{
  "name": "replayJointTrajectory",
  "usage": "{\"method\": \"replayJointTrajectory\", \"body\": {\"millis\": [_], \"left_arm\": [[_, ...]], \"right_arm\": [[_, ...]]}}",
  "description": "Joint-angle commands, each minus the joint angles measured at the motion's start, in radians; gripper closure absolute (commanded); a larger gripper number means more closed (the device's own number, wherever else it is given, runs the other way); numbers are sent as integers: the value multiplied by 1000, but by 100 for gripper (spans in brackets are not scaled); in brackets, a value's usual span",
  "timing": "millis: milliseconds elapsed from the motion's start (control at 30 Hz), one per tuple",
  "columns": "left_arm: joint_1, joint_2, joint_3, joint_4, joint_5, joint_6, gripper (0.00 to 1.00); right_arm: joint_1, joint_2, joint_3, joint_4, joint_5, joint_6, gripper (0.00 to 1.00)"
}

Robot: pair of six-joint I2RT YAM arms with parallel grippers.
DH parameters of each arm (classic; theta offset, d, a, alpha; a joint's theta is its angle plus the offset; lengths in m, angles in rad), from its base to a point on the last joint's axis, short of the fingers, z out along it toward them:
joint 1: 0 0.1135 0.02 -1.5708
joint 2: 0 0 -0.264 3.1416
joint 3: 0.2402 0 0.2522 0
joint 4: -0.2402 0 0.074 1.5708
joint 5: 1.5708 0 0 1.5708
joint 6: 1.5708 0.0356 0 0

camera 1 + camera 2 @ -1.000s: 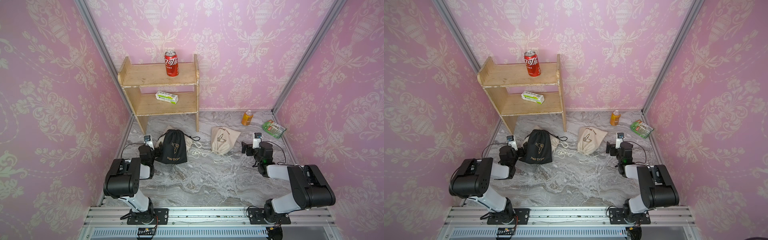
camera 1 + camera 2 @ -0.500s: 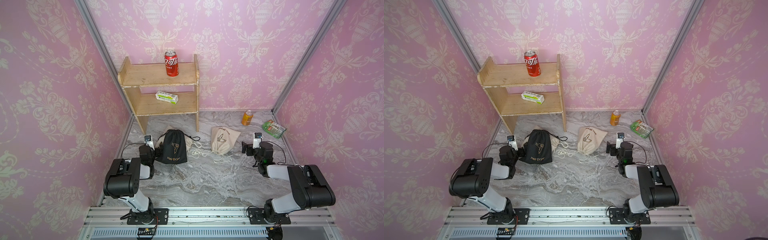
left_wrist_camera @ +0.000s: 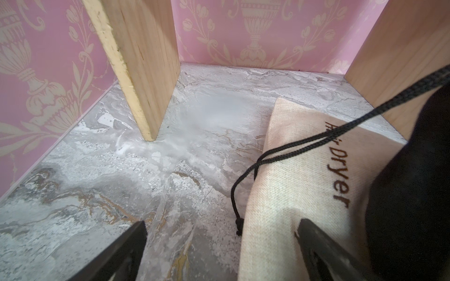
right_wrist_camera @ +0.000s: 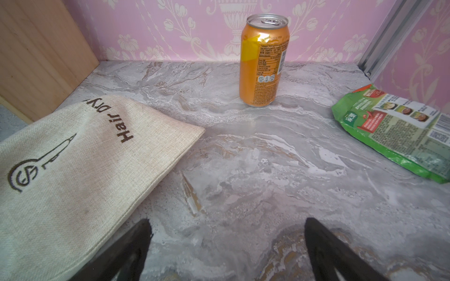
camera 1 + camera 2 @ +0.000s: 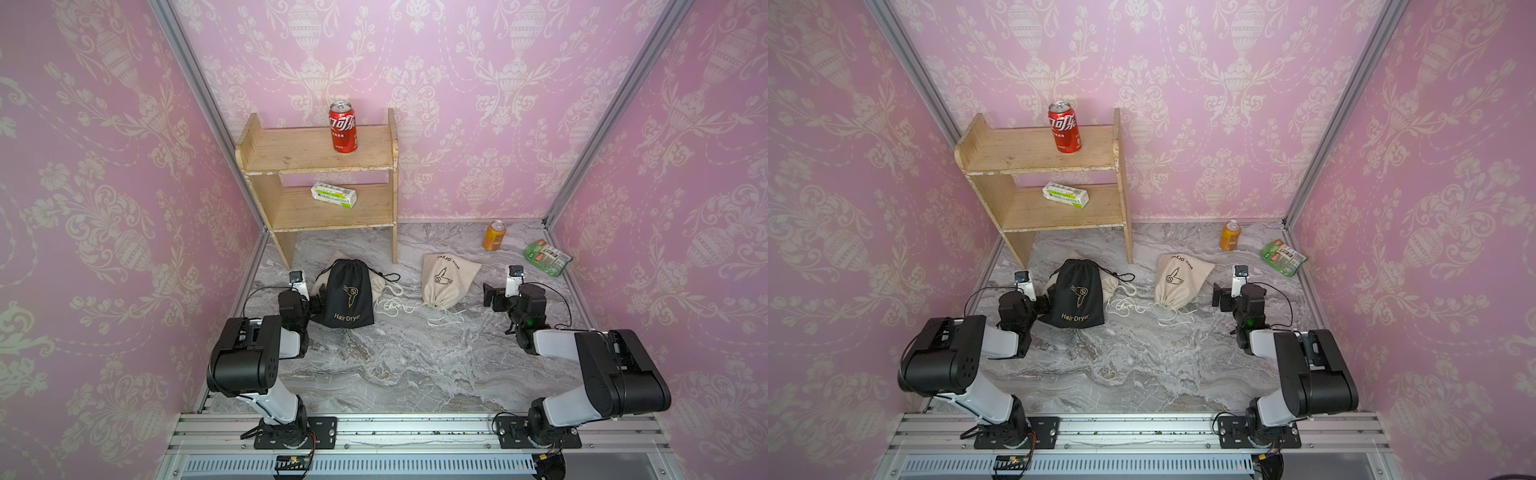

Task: Pack away hair dryers
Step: Reset both arms

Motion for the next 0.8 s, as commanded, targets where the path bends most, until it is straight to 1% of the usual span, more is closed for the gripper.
{"method": "replayJointTrajectory", "body": {"millis": [0, 767], "left_arm": [[-7, 5, 9, -9, 26, 23, 1], [-7, 4, 9, -9, 26, 23, 1]], "right_arm": [[-5, 13, 0, 7, -8, -1, 0], [-11, 12, 2, 2, -20, 3, 0]]}}
